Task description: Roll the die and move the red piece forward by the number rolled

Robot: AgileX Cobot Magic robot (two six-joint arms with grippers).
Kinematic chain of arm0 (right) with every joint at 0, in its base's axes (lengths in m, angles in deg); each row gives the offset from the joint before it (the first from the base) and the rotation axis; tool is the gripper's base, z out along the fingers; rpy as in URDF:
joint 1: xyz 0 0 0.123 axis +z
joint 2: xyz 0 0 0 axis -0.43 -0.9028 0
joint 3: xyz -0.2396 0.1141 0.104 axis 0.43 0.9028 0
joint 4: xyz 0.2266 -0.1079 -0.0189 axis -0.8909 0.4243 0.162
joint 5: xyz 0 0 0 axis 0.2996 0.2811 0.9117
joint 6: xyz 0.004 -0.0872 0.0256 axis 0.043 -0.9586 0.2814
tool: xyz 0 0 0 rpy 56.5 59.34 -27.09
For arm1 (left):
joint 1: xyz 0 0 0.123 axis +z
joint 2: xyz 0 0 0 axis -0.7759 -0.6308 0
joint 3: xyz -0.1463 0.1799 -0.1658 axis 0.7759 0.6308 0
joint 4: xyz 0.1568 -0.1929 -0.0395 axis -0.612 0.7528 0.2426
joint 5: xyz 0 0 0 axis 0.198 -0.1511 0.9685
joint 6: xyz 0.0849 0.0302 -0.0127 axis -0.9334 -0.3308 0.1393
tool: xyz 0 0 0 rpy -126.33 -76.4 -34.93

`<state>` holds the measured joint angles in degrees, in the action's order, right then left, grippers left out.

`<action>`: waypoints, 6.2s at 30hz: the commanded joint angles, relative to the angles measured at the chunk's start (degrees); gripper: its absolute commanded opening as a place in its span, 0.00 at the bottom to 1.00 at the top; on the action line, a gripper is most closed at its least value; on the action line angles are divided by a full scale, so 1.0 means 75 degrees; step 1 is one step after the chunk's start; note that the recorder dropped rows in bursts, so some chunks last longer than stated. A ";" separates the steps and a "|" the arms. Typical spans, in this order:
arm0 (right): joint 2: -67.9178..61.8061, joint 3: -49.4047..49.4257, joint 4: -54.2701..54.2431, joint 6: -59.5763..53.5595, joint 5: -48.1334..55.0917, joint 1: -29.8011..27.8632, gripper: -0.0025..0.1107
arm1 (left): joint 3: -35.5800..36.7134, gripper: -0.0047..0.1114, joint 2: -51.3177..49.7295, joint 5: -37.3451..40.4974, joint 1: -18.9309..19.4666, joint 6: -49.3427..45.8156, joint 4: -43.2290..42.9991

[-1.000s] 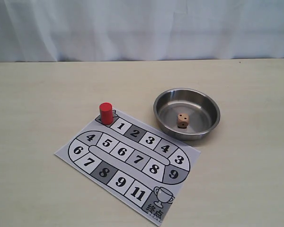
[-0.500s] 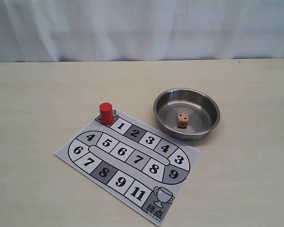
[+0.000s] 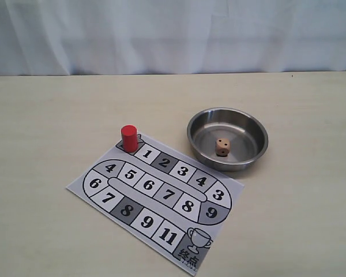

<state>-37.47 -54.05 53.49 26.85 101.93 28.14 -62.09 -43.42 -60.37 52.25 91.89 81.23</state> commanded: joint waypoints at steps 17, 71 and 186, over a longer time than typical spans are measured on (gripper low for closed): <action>-0.5205 -0.1202 -0.0776 -0.0295 -0.0958 0.1624 0.46 | -0.0040 0.04 0.0009 -0.0078 -0.0001 0.0017 0.0009; -0.9259 -0.2800 -0.0578 0.0405 -0.1693 0.1624 0.29 | -0.0040 0.04 0.0009 -0.0078 -0.0001 0.0017 0.0009; -0.5706 -0.0161 0.0731 0.0343 -0.0601 0.7256 0.06 | -0.0040 0.04 0.0009 -0.0078 -0.0001 0.0017 0.0009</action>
<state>-80.00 -55.37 59.19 29.96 99.05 80.86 -62.09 -43.42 -60.37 52.25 91.89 81.23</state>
